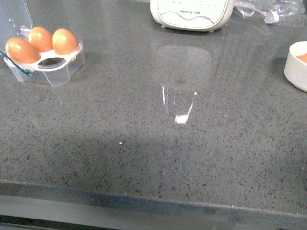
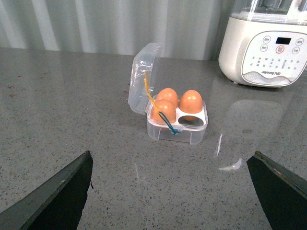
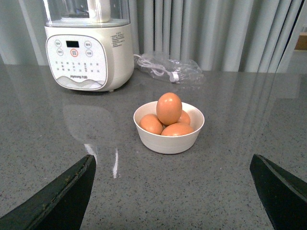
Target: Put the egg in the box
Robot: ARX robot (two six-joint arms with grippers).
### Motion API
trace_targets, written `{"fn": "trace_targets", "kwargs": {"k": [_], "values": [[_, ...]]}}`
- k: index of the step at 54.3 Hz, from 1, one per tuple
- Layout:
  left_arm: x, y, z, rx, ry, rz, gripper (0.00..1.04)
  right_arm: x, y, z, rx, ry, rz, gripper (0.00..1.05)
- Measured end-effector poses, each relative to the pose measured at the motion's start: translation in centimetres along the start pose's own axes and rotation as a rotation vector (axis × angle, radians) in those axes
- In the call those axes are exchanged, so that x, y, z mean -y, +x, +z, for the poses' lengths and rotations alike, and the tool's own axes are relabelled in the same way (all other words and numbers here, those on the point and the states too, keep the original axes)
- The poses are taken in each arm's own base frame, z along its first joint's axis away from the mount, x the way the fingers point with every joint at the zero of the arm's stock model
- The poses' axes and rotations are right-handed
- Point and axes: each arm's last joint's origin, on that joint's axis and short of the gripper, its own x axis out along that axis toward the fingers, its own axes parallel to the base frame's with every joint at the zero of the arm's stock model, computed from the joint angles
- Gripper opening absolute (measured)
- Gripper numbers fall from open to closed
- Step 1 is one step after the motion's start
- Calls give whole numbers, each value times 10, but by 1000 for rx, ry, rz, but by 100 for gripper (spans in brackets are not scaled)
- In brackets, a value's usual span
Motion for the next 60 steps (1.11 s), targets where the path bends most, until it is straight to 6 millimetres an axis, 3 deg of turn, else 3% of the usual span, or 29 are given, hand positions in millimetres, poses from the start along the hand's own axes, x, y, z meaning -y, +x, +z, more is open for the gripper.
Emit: {"fn": "trace_targets", "kwargs": {"k": [49,52,60], "values": [[0,0,0,0,0,0,98,0,0,-1,-41,27,-43,97],[0,0,0,0,0,1,98,-1,7,-1,-95,43,-137,97],[0,0,0,0,0,0,98,-2,22,11,-64,40,-95,97]]}}
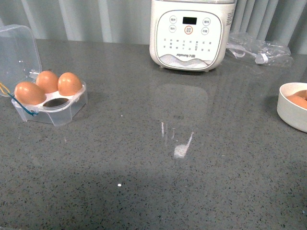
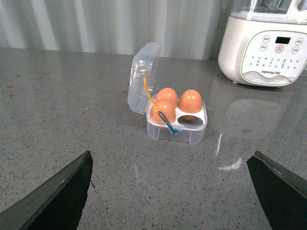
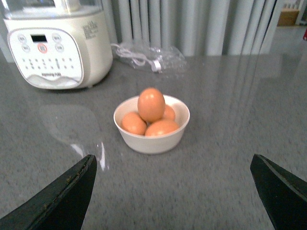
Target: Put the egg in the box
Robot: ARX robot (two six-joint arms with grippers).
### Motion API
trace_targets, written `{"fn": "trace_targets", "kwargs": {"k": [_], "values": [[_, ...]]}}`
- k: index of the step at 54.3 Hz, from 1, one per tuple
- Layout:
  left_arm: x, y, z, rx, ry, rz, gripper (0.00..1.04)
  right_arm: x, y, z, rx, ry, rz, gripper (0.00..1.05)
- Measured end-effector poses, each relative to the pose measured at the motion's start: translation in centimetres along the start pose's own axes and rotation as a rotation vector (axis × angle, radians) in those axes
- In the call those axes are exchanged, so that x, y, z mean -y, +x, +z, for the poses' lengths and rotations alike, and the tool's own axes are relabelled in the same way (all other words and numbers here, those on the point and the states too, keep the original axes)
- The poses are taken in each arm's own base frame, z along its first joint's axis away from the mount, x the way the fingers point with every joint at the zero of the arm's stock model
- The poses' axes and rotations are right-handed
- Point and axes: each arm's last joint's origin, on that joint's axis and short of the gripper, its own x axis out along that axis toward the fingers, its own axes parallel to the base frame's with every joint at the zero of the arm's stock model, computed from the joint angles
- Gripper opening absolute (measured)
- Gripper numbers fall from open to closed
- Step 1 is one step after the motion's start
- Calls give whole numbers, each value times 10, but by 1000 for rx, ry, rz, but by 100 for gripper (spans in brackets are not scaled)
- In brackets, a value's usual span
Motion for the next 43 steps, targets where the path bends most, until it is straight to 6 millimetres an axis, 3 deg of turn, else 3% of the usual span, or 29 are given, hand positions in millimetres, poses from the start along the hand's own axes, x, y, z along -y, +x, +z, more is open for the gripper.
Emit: {"fn": "trace_targets", "kwargs": {"k": [8,12,23,28,43], "values": [[0,0,0,0,0,0,98,1,23,27,77,-32,42,97],[0,0,0,0,0,0,98,3,49,43,84,-70,56,97],[0,0,0,0,0,0,98,14,119,64,-40,-123,59,97],[0,0,0,0,0,0,98,19,147,65,-118,-117,62,97],[0,0,0,0,0,0,98,22,180,62,-231,-93,107,97]]}}
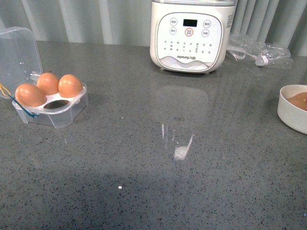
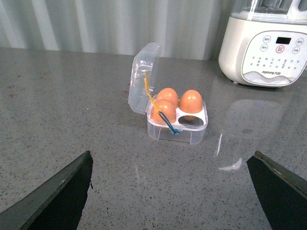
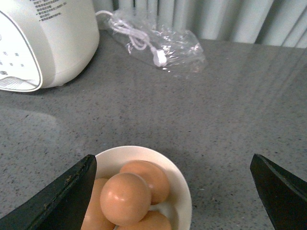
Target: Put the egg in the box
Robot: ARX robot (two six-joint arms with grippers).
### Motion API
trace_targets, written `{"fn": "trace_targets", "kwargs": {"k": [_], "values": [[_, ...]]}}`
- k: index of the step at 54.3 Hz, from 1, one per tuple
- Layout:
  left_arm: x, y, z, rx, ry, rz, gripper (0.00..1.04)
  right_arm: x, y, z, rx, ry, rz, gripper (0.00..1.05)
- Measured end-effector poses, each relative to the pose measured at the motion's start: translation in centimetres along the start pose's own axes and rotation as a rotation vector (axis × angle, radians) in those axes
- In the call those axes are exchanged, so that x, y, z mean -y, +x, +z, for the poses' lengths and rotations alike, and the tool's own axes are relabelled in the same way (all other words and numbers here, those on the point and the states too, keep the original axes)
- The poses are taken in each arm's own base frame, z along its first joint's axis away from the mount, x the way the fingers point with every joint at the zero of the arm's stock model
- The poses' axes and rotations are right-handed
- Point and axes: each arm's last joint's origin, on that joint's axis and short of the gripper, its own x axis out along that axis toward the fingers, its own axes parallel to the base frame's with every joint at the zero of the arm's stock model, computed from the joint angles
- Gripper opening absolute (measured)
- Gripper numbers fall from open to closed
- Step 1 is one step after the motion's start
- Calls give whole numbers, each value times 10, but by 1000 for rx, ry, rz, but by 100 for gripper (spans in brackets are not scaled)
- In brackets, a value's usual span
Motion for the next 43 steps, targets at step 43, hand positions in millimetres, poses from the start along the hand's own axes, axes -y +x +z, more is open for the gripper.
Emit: {"fn": "trace_targets", "kwargs": {"k": [43], "values": [[0,0,0,0,0,0,98,-1,29,-34,-147,60,115,97]]}}
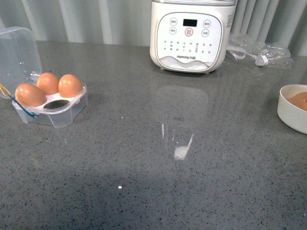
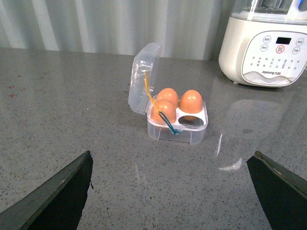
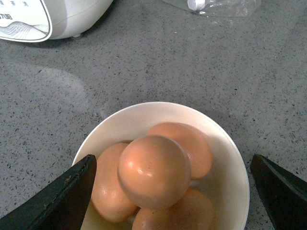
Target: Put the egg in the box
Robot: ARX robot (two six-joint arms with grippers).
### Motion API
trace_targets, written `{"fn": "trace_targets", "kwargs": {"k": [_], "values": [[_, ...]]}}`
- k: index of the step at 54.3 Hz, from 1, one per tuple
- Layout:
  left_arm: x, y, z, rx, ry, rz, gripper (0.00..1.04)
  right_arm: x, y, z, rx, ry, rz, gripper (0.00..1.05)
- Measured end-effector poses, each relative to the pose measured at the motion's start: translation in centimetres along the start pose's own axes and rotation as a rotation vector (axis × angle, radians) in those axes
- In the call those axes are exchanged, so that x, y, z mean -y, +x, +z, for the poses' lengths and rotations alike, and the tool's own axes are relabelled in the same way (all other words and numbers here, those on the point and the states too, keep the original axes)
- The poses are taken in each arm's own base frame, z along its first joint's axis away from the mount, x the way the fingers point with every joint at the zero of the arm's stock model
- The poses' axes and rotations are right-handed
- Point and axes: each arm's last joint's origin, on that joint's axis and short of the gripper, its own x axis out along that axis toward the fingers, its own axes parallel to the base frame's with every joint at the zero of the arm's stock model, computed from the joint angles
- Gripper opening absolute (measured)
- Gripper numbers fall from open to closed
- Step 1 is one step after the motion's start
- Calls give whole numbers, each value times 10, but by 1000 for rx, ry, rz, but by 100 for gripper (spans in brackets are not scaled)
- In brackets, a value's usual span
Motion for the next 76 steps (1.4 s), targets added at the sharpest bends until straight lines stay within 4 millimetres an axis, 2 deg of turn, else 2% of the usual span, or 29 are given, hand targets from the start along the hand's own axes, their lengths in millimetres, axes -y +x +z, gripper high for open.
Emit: {"fn": "trace_targets", "kwargs": {"k": [4,9,20,25,42,54,62,70,76], "values": [[0,0,0,0,0,0,98,1,1,-1,0,6,-2,97],[0,0,0,0,0,0,98,1,1,-2,2,11,-3,88],[0,0,0,0,0,0,98,0,1,-2,3,10,3,48],[0,0,0,0,0,0,98,-2,2,-2,2,8,12,39],[0,0,0,0,0,0,98,-8,-3,3,12,-2,21,39],[0,0,0,0,0,0,98,-16,-18,20,65,-19,39,39],[0,0,0,0,0,0,98,-23,-22,38,112,-36,65,39],[0,0,0,0,0,0,98,-40,-18,56,156,-62,126,39],[0,0,0,0,0,0,98,-63,-8,68,173,-85,218,39]]}}
